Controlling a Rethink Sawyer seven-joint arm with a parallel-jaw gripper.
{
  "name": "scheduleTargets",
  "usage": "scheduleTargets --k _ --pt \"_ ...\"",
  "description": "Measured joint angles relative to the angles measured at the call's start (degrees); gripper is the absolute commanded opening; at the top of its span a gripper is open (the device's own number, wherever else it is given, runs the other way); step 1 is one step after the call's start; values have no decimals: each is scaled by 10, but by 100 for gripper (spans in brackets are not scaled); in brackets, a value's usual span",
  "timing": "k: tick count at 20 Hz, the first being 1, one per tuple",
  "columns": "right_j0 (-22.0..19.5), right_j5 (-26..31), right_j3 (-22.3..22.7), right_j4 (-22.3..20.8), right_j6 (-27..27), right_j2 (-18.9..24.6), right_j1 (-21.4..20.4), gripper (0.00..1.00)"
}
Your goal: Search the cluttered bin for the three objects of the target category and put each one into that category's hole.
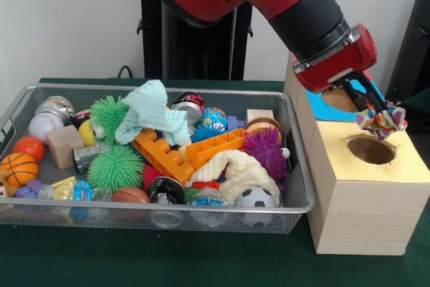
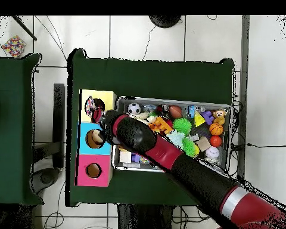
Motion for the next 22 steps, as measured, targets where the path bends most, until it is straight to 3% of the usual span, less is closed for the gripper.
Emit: scheduleTargets --k 9,22 --pt "0 0 8 -8 0 1 15 0" --pt "0 -36 8 -60 0 0 41 0"
